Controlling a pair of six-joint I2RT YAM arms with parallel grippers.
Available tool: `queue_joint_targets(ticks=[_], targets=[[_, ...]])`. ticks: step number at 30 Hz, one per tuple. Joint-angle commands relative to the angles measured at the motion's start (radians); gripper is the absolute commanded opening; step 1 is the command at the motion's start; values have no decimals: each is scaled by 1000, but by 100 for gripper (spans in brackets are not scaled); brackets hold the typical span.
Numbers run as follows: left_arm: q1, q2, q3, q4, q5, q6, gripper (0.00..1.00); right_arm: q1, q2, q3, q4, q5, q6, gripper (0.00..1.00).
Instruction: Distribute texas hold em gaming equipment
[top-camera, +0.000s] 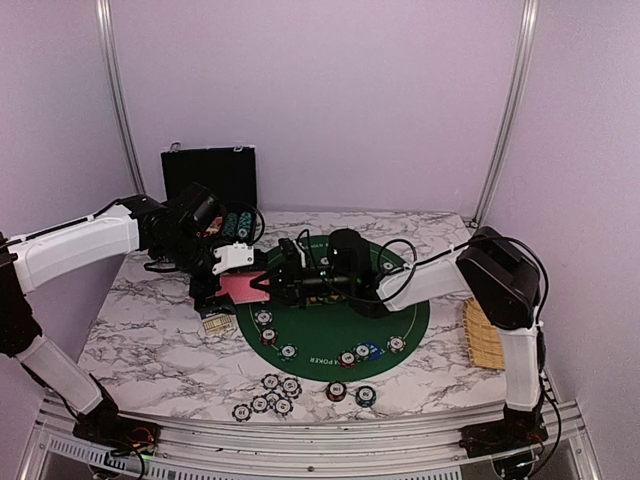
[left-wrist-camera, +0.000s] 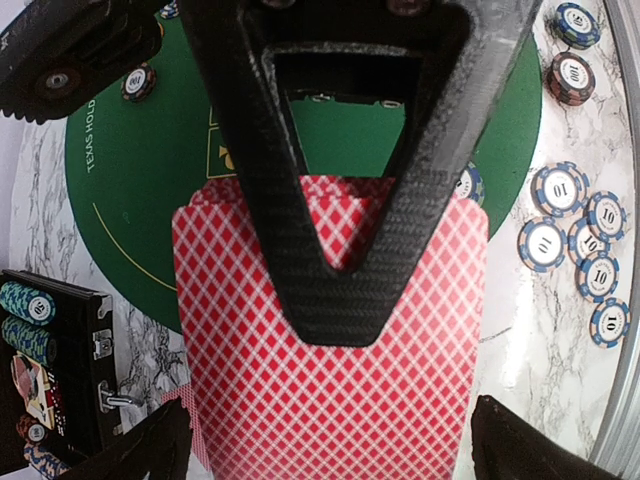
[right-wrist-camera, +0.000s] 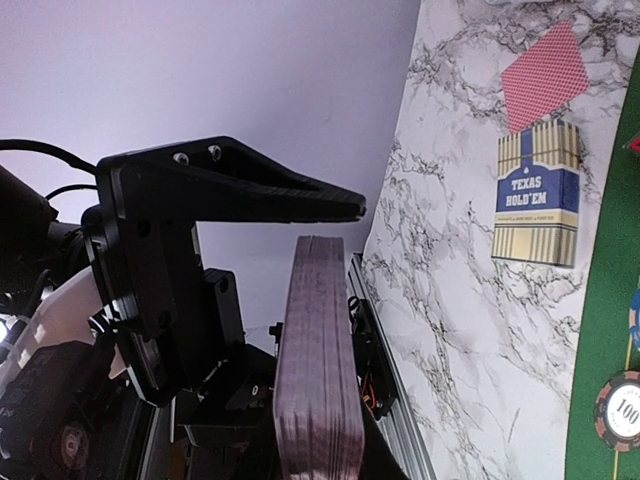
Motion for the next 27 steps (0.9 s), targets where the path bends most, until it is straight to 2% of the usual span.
queue_joint_targets(ticks=[1,8,15,22,27], targets=[[-6,12,1,-8,66,9,99,15,13,12,86,-8,34,9],[-11,22,-3,-9,134,35,99,19,21,14,96,-5,49,8],[-13,58,8,-5,126,37,95,20,26,13,88,-8,49,8],[-13,56,29,12,139,20,81,23,22,14,4,10,10,8],[-13,58,12,26,146,5,63,25,19,8,-1,24,8,9]])
